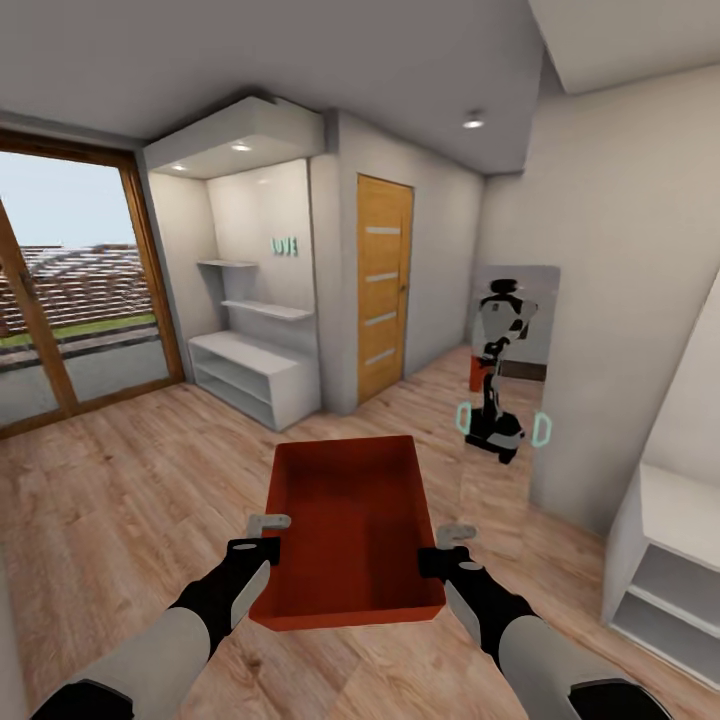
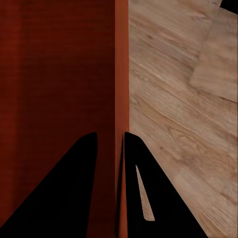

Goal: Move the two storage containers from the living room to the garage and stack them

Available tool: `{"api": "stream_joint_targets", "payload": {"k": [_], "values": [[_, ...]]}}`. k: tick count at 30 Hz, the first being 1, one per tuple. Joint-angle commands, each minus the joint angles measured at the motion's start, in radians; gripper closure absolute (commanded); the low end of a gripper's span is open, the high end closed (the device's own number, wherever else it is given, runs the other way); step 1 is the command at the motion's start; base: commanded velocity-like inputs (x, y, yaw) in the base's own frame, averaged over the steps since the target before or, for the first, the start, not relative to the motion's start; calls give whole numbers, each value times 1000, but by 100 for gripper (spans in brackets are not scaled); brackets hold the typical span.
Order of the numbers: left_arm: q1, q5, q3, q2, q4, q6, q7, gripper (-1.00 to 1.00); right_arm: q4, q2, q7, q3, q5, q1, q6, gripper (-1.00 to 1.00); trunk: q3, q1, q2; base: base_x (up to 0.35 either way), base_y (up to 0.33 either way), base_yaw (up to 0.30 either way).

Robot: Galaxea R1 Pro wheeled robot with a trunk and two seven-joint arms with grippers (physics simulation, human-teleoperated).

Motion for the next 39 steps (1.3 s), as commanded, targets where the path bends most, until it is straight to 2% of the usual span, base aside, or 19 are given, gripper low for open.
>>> {"api": "stream_joint_targets", "payload": {"k": [1,39], "values": [[-1,3,-17,2,-5,-72,14,100,1,-1,-13,22,-20,1,7,100,0,1,-1,322,0,39],[-1,3,-17,0,-5,-72,14,100,1,-1,-13,22,-20,1,7,100,0,1,-1,322,0,2]]}}
